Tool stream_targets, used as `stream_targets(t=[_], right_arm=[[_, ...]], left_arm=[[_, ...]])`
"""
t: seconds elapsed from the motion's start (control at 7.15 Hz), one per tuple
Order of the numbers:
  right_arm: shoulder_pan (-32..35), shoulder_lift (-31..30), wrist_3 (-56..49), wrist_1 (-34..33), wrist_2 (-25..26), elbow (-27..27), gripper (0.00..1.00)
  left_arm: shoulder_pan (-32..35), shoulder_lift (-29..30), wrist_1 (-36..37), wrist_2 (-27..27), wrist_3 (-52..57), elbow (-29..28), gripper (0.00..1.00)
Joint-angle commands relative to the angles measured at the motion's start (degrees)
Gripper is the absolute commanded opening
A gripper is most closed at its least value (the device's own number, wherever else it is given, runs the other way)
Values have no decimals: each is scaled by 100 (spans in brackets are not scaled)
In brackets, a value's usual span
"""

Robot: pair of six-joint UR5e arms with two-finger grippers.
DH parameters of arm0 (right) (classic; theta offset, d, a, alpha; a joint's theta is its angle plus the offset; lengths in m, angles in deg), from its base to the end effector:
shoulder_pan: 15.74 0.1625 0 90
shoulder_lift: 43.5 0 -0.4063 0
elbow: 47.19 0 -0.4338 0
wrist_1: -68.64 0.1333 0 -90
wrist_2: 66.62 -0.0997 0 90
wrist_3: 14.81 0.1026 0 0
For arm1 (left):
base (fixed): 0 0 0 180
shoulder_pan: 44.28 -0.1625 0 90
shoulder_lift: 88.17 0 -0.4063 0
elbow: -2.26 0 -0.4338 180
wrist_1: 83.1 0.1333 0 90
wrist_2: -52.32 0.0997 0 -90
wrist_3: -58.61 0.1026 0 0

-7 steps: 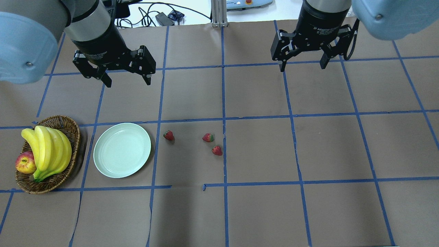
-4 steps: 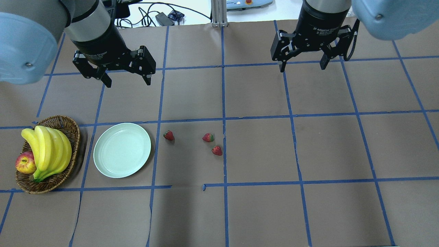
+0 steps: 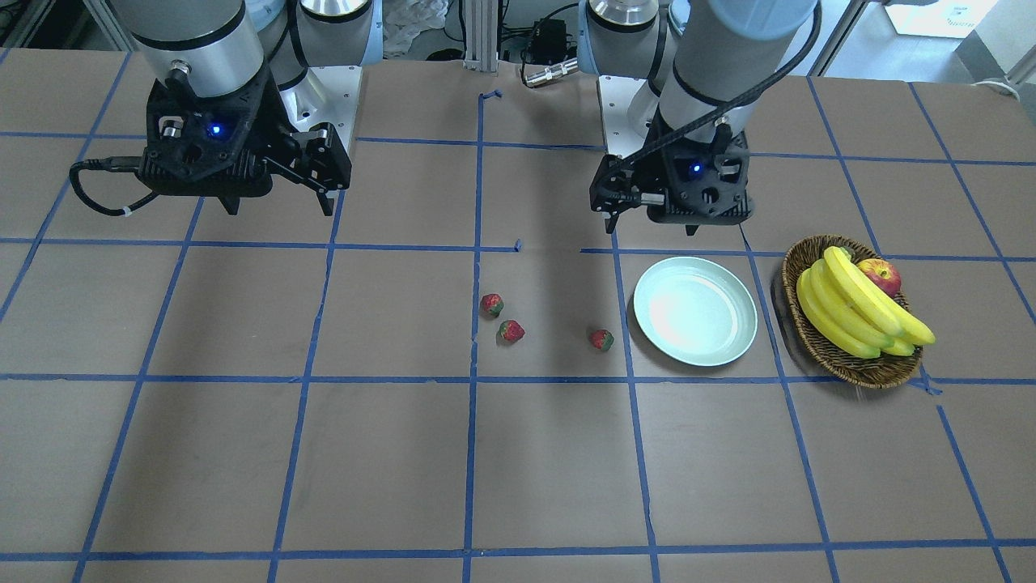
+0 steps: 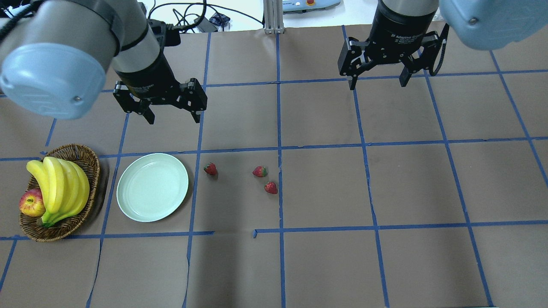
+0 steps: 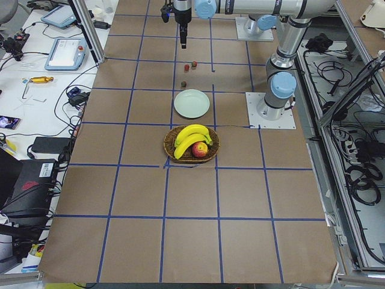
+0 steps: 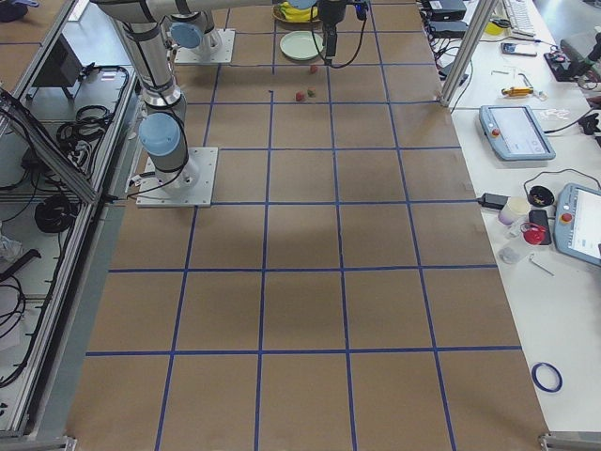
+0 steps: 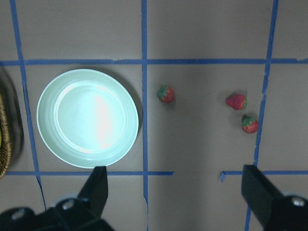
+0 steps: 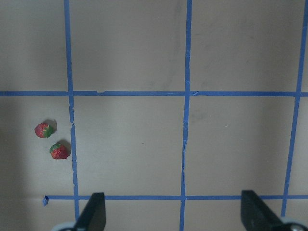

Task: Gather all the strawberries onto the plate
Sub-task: 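Move the left gripper over the strawberry closest to the plate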

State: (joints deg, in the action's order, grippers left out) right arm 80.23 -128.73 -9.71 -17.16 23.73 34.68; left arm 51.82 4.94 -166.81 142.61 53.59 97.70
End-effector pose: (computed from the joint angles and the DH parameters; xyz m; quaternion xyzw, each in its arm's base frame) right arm 0.1907 -0.5482 0.4888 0.0076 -0.9999 -0.0070 0.0037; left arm -0.1901 -0.5294 0.3973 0.0095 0.9998 0.0194 0.0044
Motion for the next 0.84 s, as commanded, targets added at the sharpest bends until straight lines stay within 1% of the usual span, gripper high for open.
stream_targets(t=[0.0,0.14,0.28,0.42,0.56,0.7], right_arm=[[-8,7,0,-7,0,-4,100],[-8,7,0,-7,0,-4,100],[-8,-2,0,-7,0,5,100],[-8,-2,0,2,0,5,100],[-8,-2,0,2,0,5,100],[-8,7,0,-7,0,5,100]], left_arm=[[155,364,1438,-46,-52,1086,100],[155,627,2150,6,-34,1526,97],[155,874,2662,-2,-43,1704,97],[155,1181,2771,32,9,1715,96],[147,1445,2999,41,27,1715,93],[147,1639,3158,85,45,1758,93]])
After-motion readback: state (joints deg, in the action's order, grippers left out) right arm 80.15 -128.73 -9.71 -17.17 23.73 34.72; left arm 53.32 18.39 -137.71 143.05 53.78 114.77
